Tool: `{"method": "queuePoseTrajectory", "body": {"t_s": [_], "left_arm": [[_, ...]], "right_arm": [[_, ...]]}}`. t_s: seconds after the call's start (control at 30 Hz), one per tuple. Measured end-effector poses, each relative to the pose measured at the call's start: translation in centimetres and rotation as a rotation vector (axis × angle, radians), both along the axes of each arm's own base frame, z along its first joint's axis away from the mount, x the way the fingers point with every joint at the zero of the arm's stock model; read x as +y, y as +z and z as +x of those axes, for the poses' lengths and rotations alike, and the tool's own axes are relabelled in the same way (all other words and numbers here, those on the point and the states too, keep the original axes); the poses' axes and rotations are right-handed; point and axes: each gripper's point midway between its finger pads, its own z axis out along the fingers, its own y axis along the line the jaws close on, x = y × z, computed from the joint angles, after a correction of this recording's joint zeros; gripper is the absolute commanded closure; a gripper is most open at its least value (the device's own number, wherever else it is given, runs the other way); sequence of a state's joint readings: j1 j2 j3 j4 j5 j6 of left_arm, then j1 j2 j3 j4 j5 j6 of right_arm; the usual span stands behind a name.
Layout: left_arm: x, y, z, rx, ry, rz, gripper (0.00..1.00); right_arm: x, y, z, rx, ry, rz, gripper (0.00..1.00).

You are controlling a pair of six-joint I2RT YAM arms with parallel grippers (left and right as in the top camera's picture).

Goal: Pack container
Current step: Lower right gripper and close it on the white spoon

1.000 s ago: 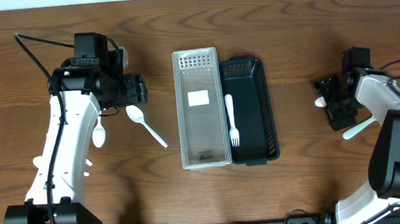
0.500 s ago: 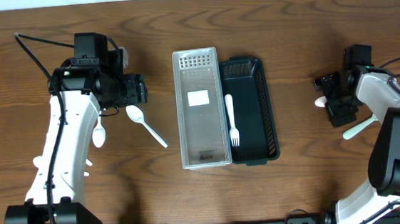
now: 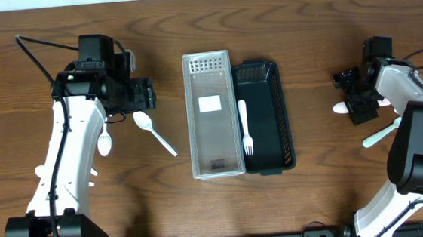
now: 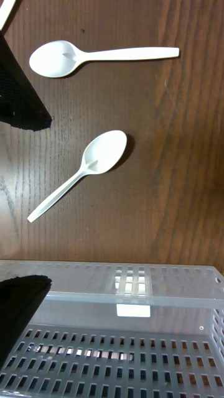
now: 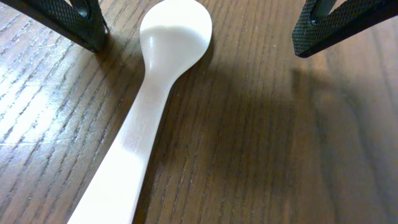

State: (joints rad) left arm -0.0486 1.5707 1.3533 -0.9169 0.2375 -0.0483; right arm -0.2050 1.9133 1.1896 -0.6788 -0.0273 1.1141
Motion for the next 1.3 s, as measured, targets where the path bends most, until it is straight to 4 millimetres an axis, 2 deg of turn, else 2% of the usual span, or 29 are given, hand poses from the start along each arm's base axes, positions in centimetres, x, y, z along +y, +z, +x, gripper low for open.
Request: {"method": "queuePoseTrajectory", "body": {"t_s": [0.37,0.5,0.63,0.87,1.03,1.3], "left_arm": [[0.0,0.0,0.0,0.0,0.0,0.0,0.23],[0.0,0.0,0.0,0.0,0.0,0.0,0.23],[0.0,0.0,0.0,0.001,0.0,0.0,0.23],[0.0,0.0,-0.1,0.003,0.0,0.0,0.23],[0.0,0.0,-0.1,0.003,0.0,0.0,0.23],[0.0,0.0,-0.1,0.003,0.0,0.0,0.23]], "right_arm": [[0.3,-0.7,-1.4,0.107,0.026,-0.005,0.01],[0.3,-0.8,-2.0,0.136,0.036,-0.011,0.18],[0.3,-0.9,-2.3,0.149,0.035,-0.012,0.28],[0.4,-0.9,-2.3,0.151,0.036,-0.009,0.52],[0.4,-0.9,-2.4,0.153,0.035,-0.007,0.59],[0.4,-0.9,-2.4,0.154,0.035,-0.006,0.63]]}}
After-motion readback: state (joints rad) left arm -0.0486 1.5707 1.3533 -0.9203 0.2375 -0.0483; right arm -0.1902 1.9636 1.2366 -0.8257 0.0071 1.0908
